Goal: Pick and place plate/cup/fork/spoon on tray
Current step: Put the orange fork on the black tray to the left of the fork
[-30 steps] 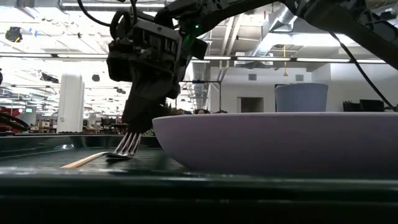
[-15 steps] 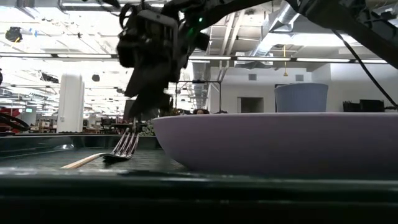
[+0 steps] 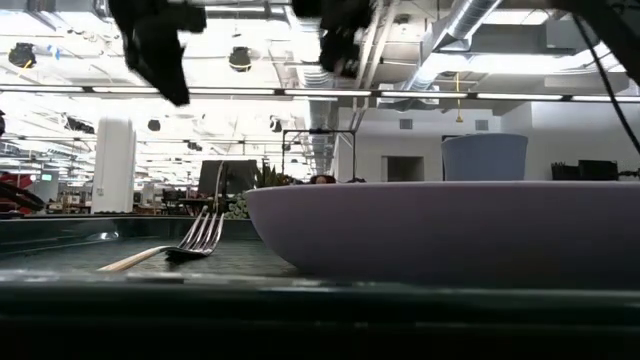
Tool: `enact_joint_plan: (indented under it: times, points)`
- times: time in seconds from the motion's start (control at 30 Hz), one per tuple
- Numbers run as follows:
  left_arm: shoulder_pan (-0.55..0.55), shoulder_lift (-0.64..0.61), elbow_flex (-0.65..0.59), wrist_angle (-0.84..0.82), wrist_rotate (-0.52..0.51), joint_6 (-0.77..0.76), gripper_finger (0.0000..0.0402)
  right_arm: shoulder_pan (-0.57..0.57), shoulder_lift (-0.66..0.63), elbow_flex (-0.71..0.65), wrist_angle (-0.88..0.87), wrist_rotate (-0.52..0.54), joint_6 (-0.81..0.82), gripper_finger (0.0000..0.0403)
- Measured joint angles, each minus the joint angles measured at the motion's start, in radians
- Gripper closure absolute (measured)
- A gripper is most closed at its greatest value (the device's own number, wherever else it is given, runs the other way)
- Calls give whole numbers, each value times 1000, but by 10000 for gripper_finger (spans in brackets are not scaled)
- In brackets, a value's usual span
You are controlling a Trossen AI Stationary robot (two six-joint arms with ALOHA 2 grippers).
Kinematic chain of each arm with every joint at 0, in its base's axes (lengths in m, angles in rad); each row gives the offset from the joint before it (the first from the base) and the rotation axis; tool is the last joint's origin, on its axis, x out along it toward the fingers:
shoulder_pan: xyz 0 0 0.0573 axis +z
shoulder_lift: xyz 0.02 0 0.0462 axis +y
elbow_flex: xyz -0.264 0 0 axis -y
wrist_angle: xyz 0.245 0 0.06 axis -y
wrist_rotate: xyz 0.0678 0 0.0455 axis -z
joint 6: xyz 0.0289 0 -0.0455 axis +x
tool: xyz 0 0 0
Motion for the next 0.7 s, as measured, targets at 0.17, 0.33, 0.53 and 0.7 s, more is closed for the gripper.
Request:
enact_joint_plan:
  times: [0.17,0.33,0.53,0.7]
  points:
    - [123,-1,-199,195,132,129,181,5,-127,0,-67,121,-3,200]
    - [233,29,-345,354,262,349,195,34,-213,0,-72,179,31,203]
    - [334,133,-417,486,352,505,200,79,-271,0,-68,209,76,204]
    - [379,236,-416,503,387,583,200,124,-281,0,-73,238,91,206]
